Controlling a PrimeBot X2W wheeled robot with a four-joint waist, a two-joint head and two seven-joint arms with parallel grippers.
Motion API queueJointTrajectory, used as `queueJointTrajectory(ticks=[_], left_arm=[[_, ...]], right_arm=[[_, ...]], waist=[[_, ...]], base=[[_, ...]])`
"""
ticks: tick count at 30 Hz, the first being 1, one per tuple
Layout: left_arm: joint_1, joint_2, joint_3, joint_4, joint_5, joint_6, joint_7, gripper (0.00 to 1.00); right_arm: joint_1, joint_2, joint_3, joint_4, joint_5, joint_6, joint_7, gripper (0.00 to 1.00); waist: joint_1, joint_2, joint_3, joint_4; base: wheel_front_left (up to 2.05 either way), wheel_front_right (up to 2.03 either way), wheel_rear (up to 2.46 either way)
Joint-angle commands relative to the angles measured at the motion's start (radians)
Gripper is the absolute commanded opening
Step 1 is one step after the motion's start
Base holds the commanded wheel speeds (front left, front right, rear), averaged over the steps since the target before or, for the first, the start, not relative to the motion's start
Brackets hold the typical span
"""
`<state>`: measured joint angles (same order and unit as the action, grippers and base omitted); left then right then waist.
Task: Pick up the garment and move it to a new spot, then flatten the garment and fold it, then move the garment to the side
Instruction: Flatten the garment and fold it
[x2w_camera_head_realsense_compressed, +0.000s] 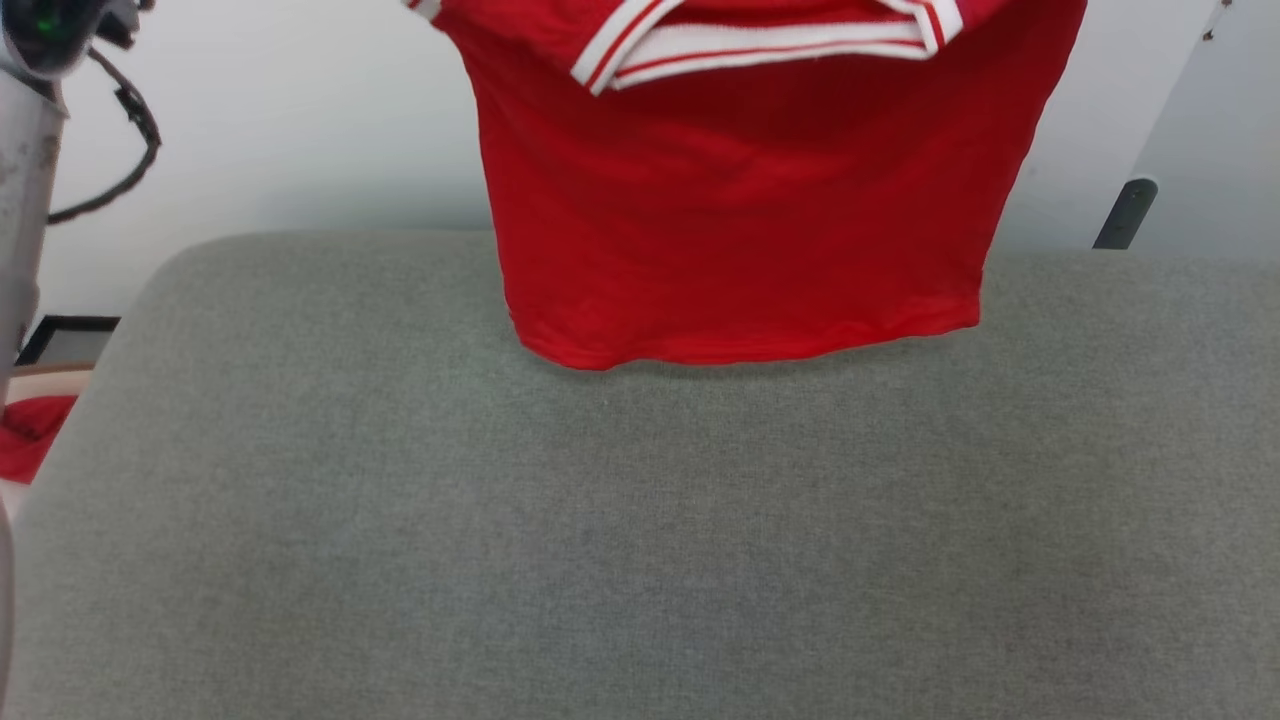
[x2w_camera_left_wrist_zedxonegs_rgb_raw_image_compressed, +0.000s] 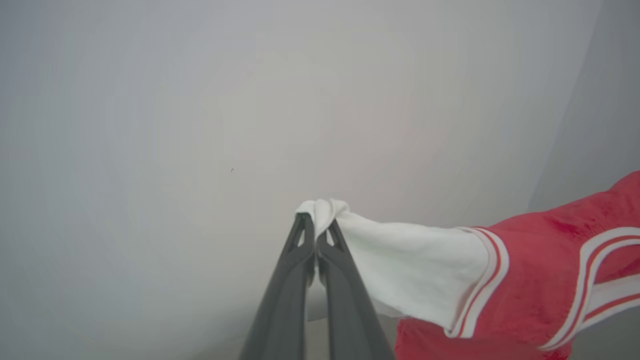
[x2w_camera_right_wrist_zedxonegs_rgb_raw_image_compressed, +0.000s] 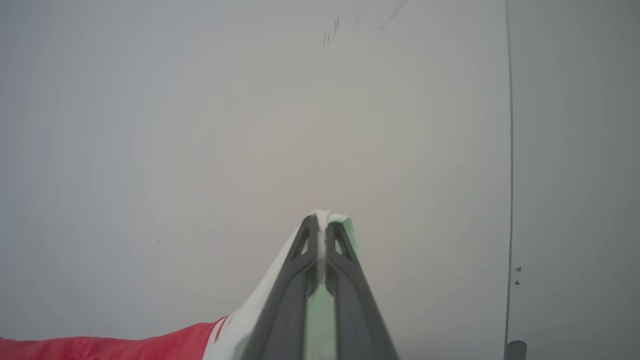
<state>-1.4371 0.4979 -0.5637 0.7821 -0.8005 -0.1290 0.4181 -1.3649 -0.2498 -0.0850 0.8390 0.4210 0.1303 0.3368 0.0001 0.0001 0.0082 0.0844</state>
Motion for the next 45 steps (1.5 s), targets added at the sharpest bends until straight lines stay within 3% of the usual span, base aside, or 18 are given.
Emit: queueJointTrajectory(ticks=[1, 8, 15, 28, 36, 45], left_arm=[[-0.024, -0.001, -0.010, 0.011, -0.010, -0.003, -0.029, 0.00], [-0.081, 0.004, -0.041, 0.037, -0.038, -0.003, -0.105, 0.00], [-0.191, 0.010, -0.066, 0.065, -0.048, -0.003, -0.206, 0.00], [-0.487, -0.013, -0.073, 0.152, -0.049, -0.003, -0.466, 0.00], [-0.591, -0.036, -0.079, 0.185, -0.094, -0.002, -0.587, 0.00], [-0.507, -0.047, -0.134, 0.209, -0.149, -0.001, -0.652, 0.00]], right_arm=[[-0.030, -0.001, 0.020, 0.020, 0.008, 0.001, -0.035, 0.00], [-0.099, -0.017, 0.087, 0.055, 0.035, 0.001, -0.129, 0.00], [-0.203, -0.049, 0.162, 0.070, 0.045, 0.001, -0.239, 0.00], [-0.414, -0.093, 0.268, 0.156, -0.102, 0.001, -0.567, 0.00], [-0.520, -0.106, 0.256, 0.133, -0.223, 0.000, -0.602, 0.00], [-0.460, -0.071, 0.199, 0.115, -0.306, 0.000, -0.601, 0.00]], waist=[[-0.0001, -0.0001, 0.013, 0.003], [-0.0001, -0.0001, 0.087, 0.001], [-0.0001, -0.0001, 0.248, -0.004], [-0.0001, -0.0001, 0.537, -0.006], [-0.0001, -0.0001, 0.715, 0.027], [-0.0001, -0.0001, 0.851, 0.053]], base=[[0.00, 0.00, 0.00], [0.00, 0.00, 0.00], [0.00, 0.00, 0.00], [0.00, 0.00, 0.00], [0.00, 0.00, 0.00], [0.00, 0.00, 0.00]])
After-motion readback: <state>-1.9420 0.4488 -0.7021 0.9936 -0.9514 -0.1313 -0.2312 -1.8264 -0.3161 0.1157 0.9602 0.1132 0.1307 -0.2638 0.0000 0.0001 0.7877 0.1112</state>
